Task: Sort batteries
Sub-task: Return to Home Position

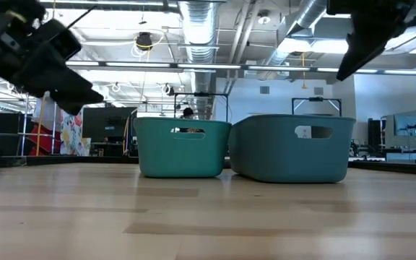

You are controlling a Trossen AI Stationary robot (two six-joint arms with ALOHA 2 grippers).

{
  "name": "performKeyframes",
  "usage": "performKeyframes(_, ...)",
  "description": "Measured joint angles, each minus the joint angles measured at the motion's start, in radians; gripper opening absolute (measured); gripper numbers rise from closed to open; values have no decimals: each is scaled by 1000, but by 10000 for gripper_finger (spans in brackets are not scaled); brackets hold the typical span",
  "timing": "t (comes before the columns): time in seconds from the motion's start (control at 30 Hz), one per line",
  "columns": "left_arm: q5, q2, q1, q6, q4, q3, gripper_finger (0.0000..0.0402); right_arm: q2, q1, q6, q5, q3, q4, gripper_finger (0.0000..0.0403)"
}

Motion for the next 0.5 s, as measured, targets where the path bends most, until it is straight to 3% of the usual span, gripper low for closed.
performKeyframes(0.17, -5, -150, 6, -4, 113, -117, 158, -8, 0, -3, 0, 0, 22, 172)
performKeyframes(0.33, -13, -292, 7, 60, 6, -111, 158, -10, 5, -1, 0, 0, 25, 172)
performKeyframes(0.5, -21, -427, 8, 71, -1, -112, 158, -9, 4, 1, 0, 0, 33, 172)
